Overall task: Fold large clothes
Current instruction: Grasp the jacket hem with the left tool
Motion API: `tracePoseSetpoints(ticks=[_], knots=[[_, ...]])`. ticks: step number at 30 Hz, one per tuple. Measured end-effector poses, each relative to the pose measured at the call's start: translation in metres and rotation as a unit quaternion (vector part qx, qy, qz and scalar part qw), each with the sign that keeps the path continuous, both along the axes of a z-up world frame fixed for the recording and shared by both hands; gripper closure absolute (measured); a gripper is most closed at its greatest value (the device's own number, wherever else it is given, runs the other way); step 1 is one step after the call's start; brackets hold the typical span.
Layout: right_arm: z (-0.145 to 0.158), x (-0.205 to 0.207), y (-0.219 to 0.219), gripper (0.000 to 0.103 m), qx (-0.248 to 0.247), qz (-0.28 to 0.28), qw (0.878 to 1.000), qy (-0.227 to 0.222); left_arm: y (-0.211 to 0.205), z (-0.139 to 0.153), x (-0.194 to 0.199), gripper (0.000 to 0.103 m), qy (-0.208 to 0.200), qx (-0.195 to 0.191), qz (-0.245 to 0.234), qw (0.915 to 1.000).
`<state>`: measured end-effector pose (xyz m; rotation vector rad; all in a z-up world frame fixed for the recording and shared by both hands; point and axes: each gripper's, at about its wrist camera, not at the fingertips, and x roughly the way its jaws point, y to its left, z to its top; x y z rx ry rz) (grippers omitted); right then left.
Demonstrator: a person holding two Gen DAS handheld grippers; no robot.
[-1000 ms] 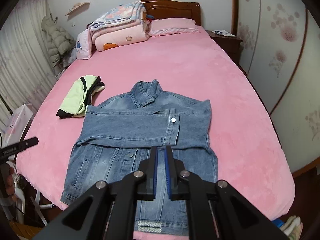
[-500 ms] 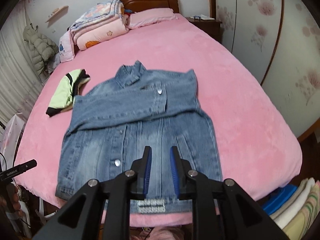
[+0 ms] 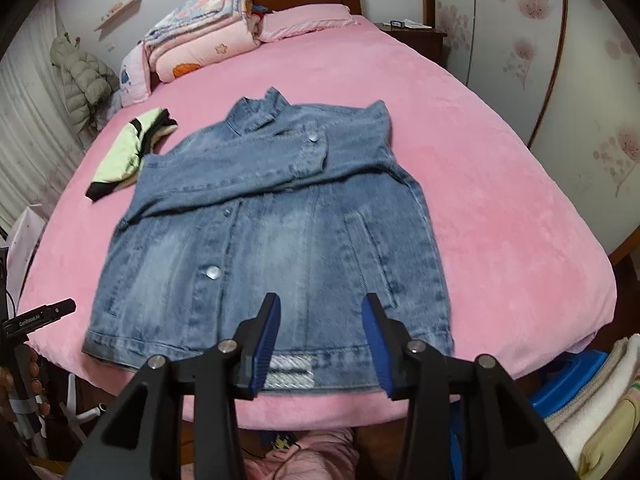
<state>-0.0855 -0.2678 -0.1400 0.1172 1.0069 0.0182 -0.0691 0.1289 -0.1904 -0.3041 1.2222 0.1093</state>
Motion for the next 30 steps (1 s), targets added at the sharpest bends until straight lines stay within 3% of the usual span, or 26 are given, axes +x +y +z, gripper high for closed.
tracePoseSetpoints(ticks=[13,18,30], knots=[[-0.067,-0.008,-0.067,0.057,-0.009,-0.067,0.995,0.068,0.014,-0.069,-0.005,0.021,0.067,-0.016,0.022,0.9974],[-0.09,-0.01,-0.089,0.057,-0.005,-0.091,0.992,0.09,0.016,-0.079,-0.005,0.021,0.059,-0.024,0.029,0.9975],[-0.123,0.007,-0.099,0.055,0.084,-0.103,0.983,0.125,0.018,-0.096,-0.005,0.007,0.059,-0.041,0.049,0.9962]])
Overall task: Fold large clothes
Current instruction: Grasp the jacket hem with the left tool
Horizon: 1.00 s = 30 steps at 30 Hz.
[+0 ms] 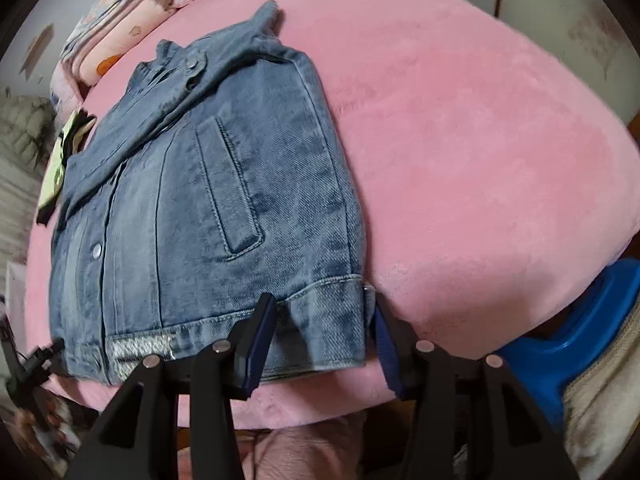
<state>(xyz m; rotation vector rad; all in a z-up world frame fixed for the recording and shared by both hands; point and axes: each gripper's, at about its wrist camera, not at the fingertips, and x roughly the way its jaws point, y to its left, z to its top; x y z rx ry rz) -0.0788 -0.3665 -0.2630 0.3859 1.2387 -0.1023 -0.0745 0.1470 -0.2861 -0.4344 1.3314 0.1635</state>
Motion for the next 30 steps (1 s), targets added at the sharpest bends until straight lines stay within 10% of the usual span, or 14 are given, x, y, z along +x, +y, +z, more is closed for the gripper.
tracePoseSetpoints(ticks=[15,17,20,24,30], knots=[[-0.007,0.004,-0.006,0.055,0.021,-0.005,0.999,0.028,0.002,-0.001,-0.019,0.009,0.021,-0.052,-0.03,0.998],[-0.009,0.009,-0.004,0.055,0.02,-0.002,0.999,0.039,-0.002,-0.002,-0.018,0.022,0.023,-0.051,-0.04,0.9976],[-0.009,0.016,-0.002,0.057,0.013,0.005,0.998,0.064,-0.013,0.001,-0.01,0.069,0.031,-0.079,-0.048,0.9953],[0.005,0.024,0.013,0.077,-0.034,0.033,0.996,0.074,-0.031,0.012,0.005,0.09,0.065,-0.019,-0.069,0.9953],[0.055,0.024,0.023,0.089,-0.033,0.041,0.998,0.032,-0.013,0.036,0.007,0.092,0.072,-0.069,-0.027,0.9947]])
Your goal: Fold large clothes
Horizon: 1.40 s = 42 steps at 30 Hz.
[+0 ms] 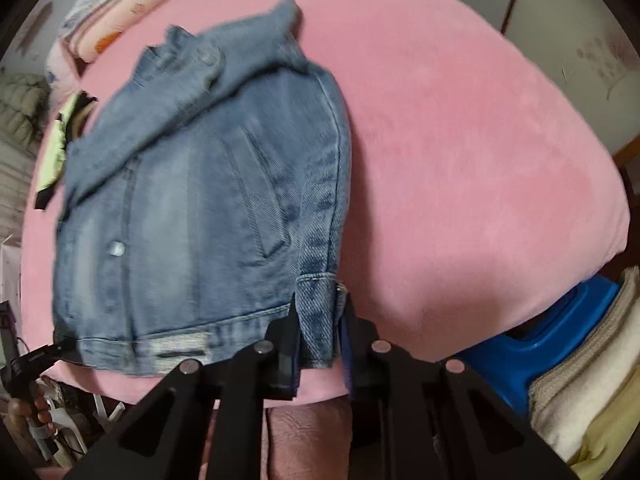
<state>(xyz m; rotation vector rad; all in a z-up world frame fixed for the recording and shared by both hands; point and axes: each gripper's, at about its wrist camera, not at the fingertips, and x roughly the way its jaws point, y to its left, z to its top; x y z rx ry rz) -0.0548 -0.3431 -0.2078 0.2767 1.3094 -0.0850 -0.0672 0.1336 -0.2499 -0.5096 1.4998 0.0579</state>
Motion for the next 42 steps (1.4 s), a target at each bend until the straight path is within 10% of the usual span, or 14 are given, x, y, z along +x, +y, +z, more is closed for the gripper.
tracePoseSetpoints(ticks=[9,21,33,37,42], knots=[[0.1,0.014,0.022,0.09,0.006,0.025,0.994,-0.106,0.023,0.083,0.013,0.093,-0.091,-0.08,0.062,0.9907],[0.175,0.125,0.019,0.09,0.046,0.002,0.982,-0.185,0.064,0.155,0.127,0.093,-0.164,-0.12,0.173,0.9638],[0.108,0.321,0.017,0.089,0.039,0.007,0.992,-0.124,0.064,0.088,0.305,0.083,-0.113,0.004,0.175,0.978],[0.073,0.36,0.02,0.055,0.013,0.006,0.992,-0.122,0.069,0.067,0.344,0.034,-0.109,0.042,0.172,0.9781],[0.049,0.375,0.004,0.038,0.037,-0.009,0.992,-0.123,0.08,0.057,0.36,0.03,-0.13,0.056,0.169,0.9754]])
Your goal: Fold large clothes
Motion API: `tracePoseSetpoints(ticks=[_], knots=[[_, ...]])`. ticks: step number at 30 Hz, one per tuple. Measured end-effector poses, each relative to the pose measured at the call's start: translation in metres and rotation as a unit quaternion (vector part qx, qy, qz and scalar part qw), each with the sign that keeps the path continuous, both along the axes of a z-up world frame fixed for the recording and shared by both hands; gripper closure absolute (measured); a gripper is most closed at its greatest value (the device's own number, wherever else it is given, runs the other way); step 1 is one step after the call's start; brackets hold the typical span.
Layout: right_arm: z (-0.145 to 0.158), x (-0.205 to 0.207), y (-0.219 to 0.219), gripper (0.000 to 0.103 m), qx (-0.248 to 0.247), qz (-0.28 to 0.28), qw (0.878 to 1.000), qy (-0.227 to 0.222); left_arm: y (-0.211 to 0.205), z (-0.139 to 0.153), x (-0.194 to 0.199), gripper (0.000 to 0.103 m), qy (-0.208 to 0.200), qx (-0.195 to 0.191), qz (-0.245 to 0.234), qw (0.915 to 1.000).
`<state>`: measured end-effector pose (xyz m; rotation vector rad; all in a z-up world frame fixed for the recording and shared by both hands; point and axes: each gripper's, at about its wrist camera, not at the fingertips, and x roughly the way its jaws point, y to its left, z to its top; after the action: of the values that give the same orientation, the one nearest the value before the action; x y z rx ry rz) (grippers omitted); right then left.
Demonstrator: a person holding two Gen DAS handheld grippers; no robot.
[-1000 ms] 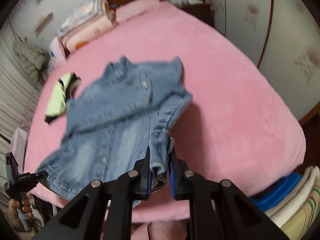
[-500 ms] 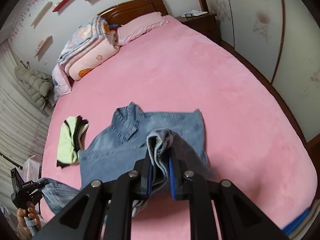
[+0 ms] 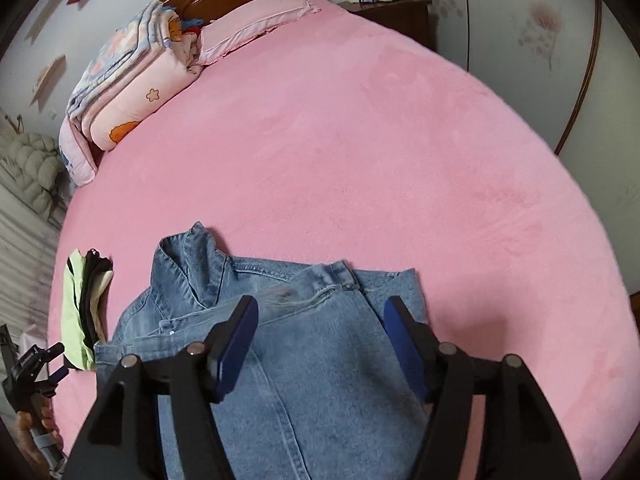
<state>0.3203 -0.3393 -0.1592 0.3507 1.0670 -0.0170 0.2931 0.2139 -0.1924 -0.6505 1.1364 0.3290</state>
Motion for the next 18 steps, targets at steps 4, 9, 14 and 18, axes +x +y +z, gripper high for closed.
tracePoseSetpoints(ticks=[4,9,14,18], knots=[[-0.023,0.003,-0.009,0.037,-0.013,0.019,1.0,0.016,0.0,-0.016,-0.001,0.03,0.005,0.016,-0.037,0.9992],[-0.048,0.011,-0.009,0.037,-0.039,0.054,0.997,0.029,-0.012,-0.046,0.001,0.03,0.024,0.048,-0.094,0.9941],[-0.07,0.028,0.005,0.037,-0.073,0.094,0.992,0.043,-0.026,-0.072,0.009,0.03,0.054,0.08,-0.138,0.9857],[-0.088,0.041,0.017,0.038,-0.084,0.119,0.988,0.055,-0.025,-0.088,0.018,0.034,0.069,0.076,-0.139,0.9849]])
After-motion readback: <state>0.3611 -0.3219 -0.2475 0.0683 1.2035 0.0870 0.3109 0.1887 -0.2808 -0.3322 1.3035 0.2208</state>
